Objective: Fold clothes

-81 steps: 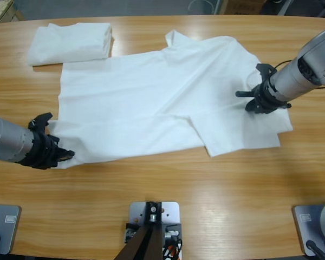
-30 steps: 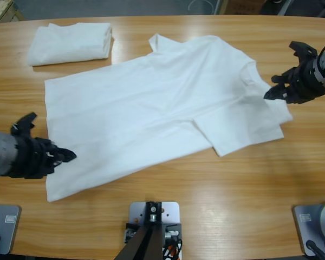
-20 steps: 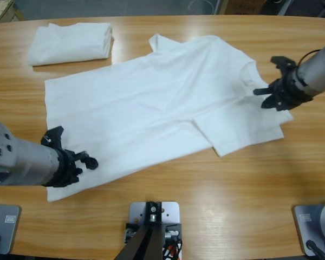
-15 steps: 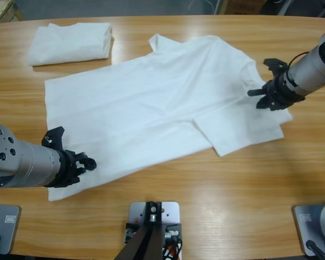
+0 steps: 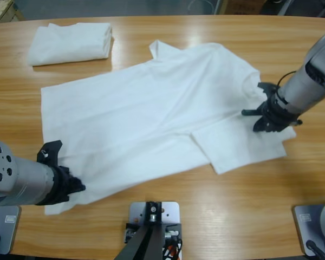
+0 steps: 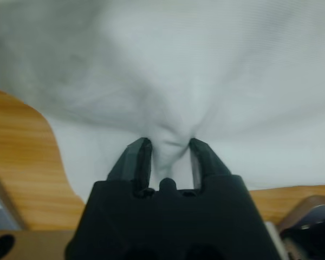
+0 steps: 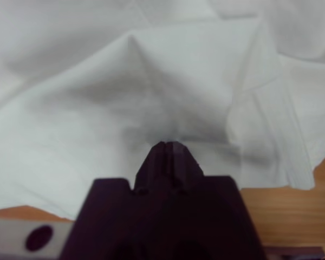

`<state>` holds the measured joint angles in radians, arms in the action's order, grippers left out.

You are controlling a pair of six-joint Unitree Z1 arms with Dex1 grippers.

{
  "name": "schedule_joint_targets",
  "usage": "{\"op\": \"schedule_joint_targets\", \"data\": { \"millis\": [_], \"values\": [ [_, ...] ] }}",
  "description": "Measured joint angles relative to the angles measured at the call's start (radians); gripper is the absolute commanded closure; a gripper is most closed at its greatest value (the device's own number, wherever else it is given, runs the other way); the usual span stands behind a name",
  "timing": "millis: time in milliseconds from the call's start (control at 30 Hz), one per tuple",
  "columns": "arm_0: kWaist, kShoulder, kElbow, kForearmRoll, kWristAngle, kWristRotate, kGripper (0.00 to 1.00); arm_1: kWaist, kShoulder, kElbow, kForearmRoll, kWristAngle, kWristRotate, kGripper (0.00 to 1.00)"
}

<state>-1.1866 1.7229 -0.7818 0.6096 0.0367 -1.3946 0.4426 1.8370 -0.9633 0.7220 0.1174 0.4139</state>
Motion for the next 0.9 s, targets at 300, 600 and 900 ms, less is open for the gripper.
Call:
{"op": "schedule_joint_targets", "data": {
  "millis": [300, 600, 900],
  "values": [
    [-0.001, 0.019, -0.033, 0.152, 0.001, 0.239, 0.809, 0.226, -0.073, 0.134, -0.055, 0.086, 0.296, 1.0],
    [0.107, 0.08, -0.112, 0.288, 0.071, 0.552, 0.809, 0.309, -0.115, 0.194, -0.058, 0.098, 0.434, 1.0],
    [0.21, 0.119, -0.181, 0.366, 0.035, 0.683, 0.809, 0.314, -0.135, 0.211, -0.057, 0.069, 0.542, 0.993]
  ]
}}
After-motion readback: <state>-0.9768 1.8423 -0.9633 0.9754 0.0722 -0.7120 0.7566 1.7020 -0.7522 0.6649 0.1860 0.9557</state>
